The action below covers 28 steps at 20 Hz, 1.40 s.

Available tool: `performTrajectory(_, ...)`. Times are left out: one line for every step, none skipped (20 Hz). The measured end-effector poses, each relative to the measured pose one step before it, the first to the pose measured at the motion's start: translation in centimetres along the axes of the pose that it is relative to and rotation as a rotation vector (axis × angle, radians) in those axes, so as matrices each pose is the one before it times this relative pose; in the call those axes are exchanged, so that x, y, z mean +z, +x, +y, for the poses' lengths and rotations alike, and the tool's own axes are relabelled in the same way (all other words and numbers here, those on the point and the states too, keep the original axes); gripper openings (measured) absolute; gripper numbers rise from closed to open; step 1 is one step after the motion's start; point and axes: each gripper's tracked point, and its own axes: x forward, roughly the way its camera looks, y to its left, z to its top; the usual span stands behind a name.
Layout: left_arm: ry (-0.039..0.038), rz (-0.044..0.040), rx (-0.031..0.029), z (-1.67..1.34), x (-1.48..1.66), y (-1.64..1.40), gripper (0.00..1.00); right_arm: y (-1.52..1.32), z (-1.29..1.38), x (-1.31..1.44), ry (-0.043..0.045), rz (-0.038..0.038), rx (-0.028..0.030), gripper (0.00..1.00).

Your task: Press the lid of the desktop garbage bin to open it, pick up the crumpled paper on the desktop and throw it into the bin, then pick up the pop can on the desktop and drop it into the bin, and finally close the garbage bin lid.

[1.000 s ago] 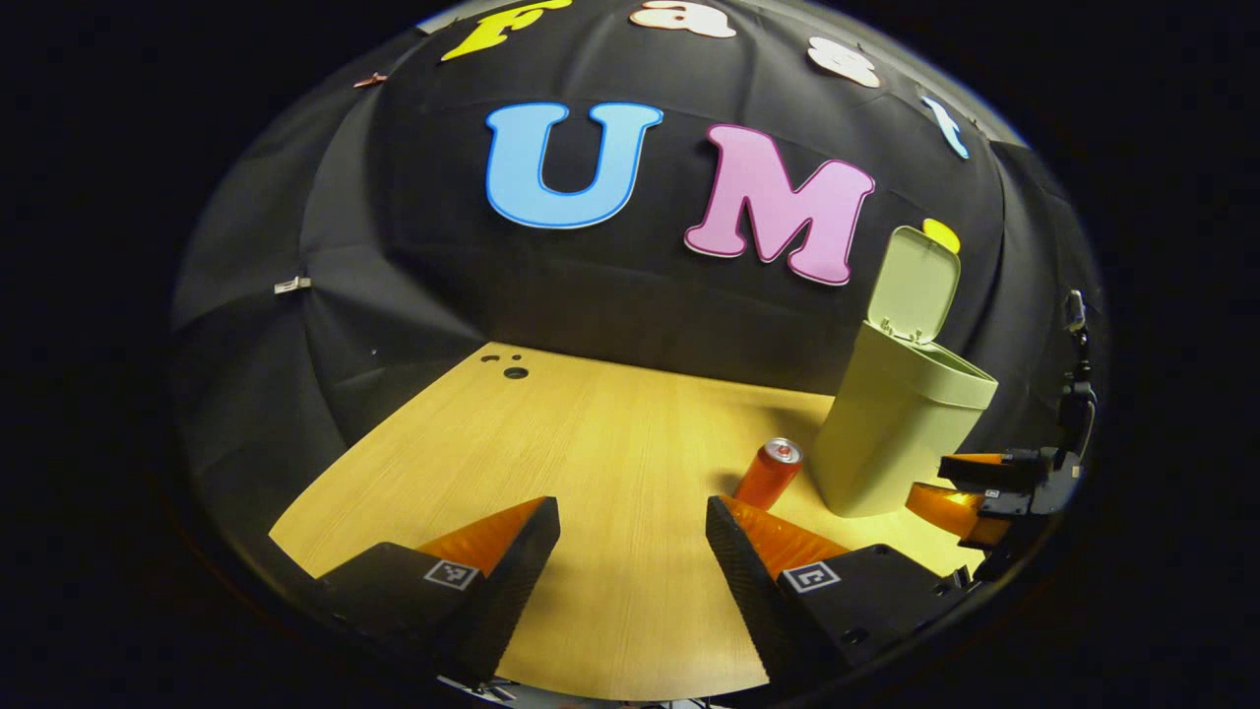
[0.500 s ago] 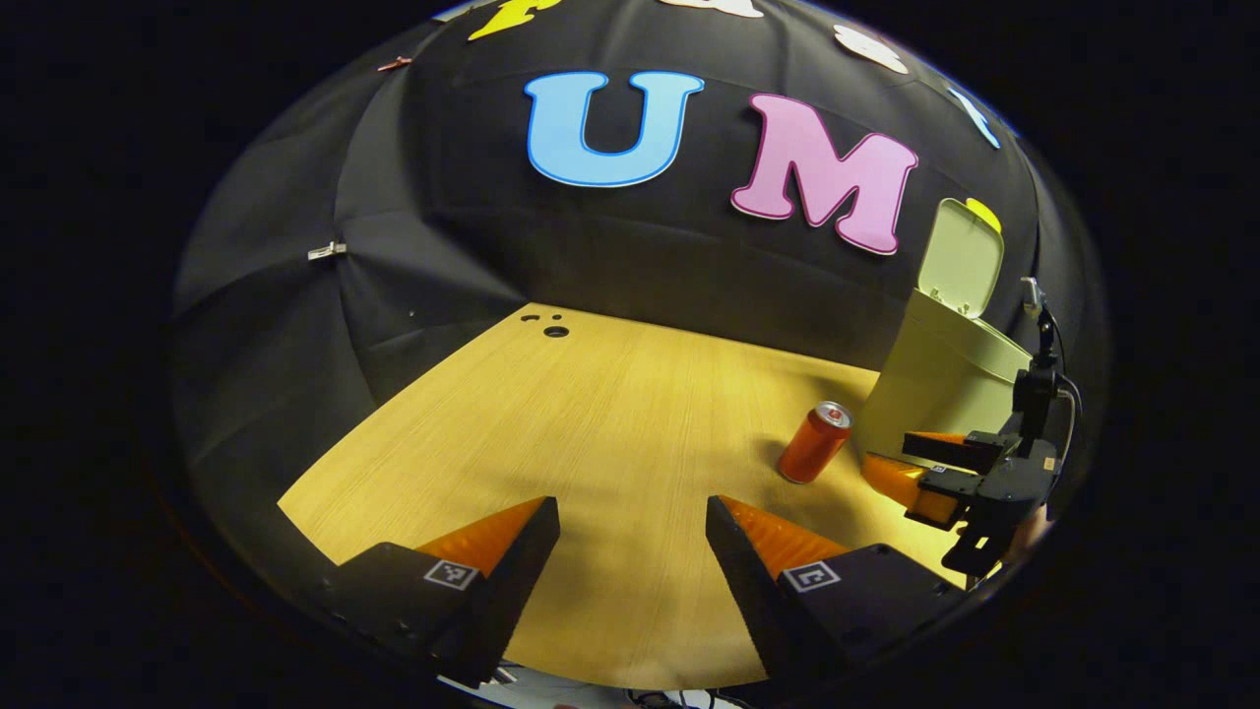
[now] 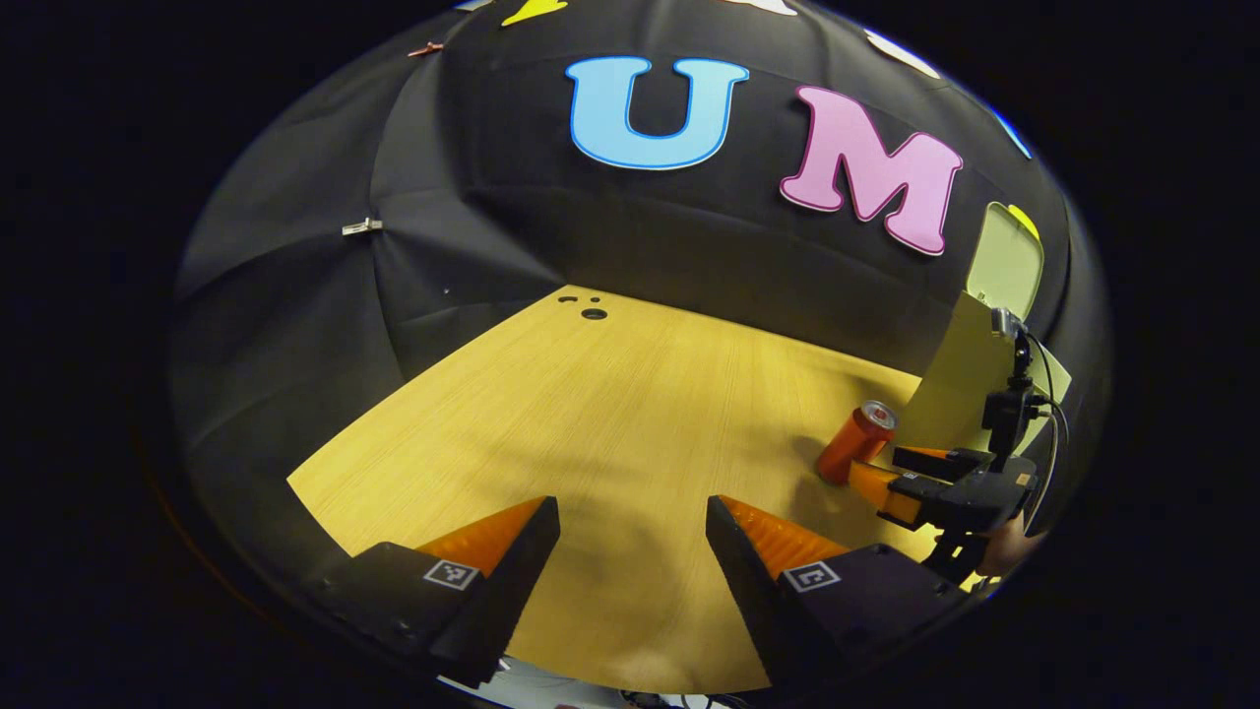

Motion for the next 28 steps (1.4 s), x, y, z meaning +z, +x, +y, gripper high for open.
performTrajectory(-0.00406, 0.00613, 0.00582, 0.012, -0.157, 0.196, 0.96, 0.552, 0.024, -0.034, -0.00031, 0.00248, 0.00246, 0.99)
performTrajectory(-0.00368, 0.00572, 0.00554, -0.078, -0.125, 0.284, 0.96, 0.614, -0.106, 0.021, -0.00171, 0.00218, 0.00366, 0.99)
performTrajectory(-0.00481, 0.00569, 0.00490, -0.079, -0.158, 0.349, 0.96, 0.617, -0.105, 0.162, -0.00292, -0.00060, -0.00019, 0.99)
performTrajectory(-0.00517, 0.00776, 0.00557, -0.053, -0.125, 0.281, 0.96, 0.560, -0.066, 0.153, -0.00181, -0.00184, -0.00239, 0.99)
performTrajectory(-0.00457, 0.00710, 0.00510, -0.062, -0.138, 0.254, 0.96, 0.617, -0.062, 0.193, 0.00219, -0.00153, -0.00018, 0.99)
performTrajectory(-0.00335, 0.00259, 0.00385, -0.041, -0.061, 0.206, 0.96, 0.593, -0.136, 0.211, 0.00561, -0.00075, -0.00028, 0.99)
performTrajectory(-0.00151, -0.00107, 0.00310, -0.244, 0.132, 0.160, 0.96, 0.503, -0.014, 0.141, 0.00720, -0.00046, 0.00014, 0.99)
performTrajectory(0.00050, -0.00283, 0.00150, -0.217, 0.123, 0.135, 0.96, 0.405, -0.075, 0.254, 0.00663, -0.00184, 0.00014, 0.99)
performTrajectory(0.00183, -0.00013, -0.00187, -0.332, 0.123, 0.078, 0.96, 0.368, -0.012, 0.028, 0.00396, 0.00031, -0.00047, 0.99)
performTrajectory(0.00142, 0.00168, -0.00157, -0.249, 0.062, 0.042, 0.96, 0.123, 0.014, 0.114, 0.00198, -0.00096, 0.00203, 0.99)
performTrajectory(0.00046, -0.00201, -0.00004, -0.218, 0.139, 0.058, 0.96, 0.138, 0.097, 0.013, -0.00045, -0.00245, 0.00225, 0.99)
performTrajectory(-0.00109, -0.00055, -0.00038, -0.132, -0.012, -0.023, 0.96, 0.213, -0.034, 0.017, -0.00324, 0.00028, 0.00019, 0.99)
performTrajectory(-0.00247, 0.00047, 0.00021, -0.144, 0.100, -0.001, 0.96, 0.008, 0.137, -0.053, -0.00433, 0.00170, 0.00041, 0.99)
performTrajectory(-0.00244, 0.00162, 0.00096, 0.097, -0.085, -0.099, 0.96, -0.008, 0.125, -0.053, -0.00417, 0.00086, 0.00148, 0.99)
performTrajectory(-0.00267, 0.00257, 0.00179, -0.053, -0.004, -0.163, 0.96, 0.079, 0.161, 0.055, -0.00371, -0.00030, 0.00511, 0.99)
performTrajectory(-0.00261, 0.00267, 0.00259, 0.119, -0.157, -0.095, 0.96, -0.056, 0.370, 0.035, -0.00057, 0.00089, 0.01223, 0.99)
performTrajectory(-0.00193, 0.00183, 0.00273, 0.100, -0.093, -0.148, 0.96, -0.114, 0.010, 0.108, -0.00524, -0.00341, -0.00105, 0.98)
performTrajectory(-0.00149, 0.00255, 0.00352, 0.022, -0.219, -0.177, 0.96, -0.078, -0.009, 0.230, -0.00474, -0.00690, -0.00030, 0.94)
performTrajectory(-0.00240, 0.00259, 0.00130, 0.071, -0.060, -0.136, 0.96, -0.050, 0.172, 0.173, -0.00311, -0.00306, 0.00534, 0.83)
performTrajectory(-0.00275, 0.00160, -0.00269, -0.050, -0.096, -0.063, 0.96, 0.051, 0.012, 0.036, -0.00466, -0.00125, 0.00196, 0.84)
performTrajectory(-0.00113, 0.00341, -0.00479, -0.059, -0.252, -0.032, 0.96, -0.096, -0.068, 0.072, -0.00627, 0.00006, 0.00146, 0.84)
performTrajectory(0.00121, 0.00259, -0.00498, -0.117, 0.002, 0.052, 0.96, -0.278, -0.090, 0.218, -0.00538, -0.00410, -0.00298, 0.83)
performTrajectory(0.00251, 0.00053, -0.00511, -0.015, -0.101, 0.034, 0.96, -0.313, -0.158, 0.451, -0.00380, -0.01024, -0.00211, 0.83)
performTrajectory(0.00230, -0.00347, -0.00459, -0.087, 0.084, 0.034, 0.96, -0.434, -0.077, 0.593, -0.00161, -0.01042, -0.00161, 0.83)
performTrajectory(0.00245, -0.00565, -0.00426, -0.045, 0.071, -0.168, 0.96, -0.495, 0.041, 0.585, -0.00050, -0.00914, 0.00058, 0.83)
performTrajectory(0.00293, -0.00797, -0.00291, -0.276, 0.201, -0.355, 0.96, -0.647, -0.031, 0.588, -0.00350, -0.00984, 0.00115, 0.83)
performTrajectory(0.00397, -0.00928, -0.00881, -0.456, 0.240, -0.337, 0.96, -0.608, 0.025, 0.682, -0.00631, -0.01001, 0.00091, 0.83)
performTrajectory(0.00640, -0.00748, -0.01156, -0.400, 0.001, -0.277, 0.96, -0.666, 0.112, 0.776, -0.00875, -0.00932, 0.00274, 0.83)
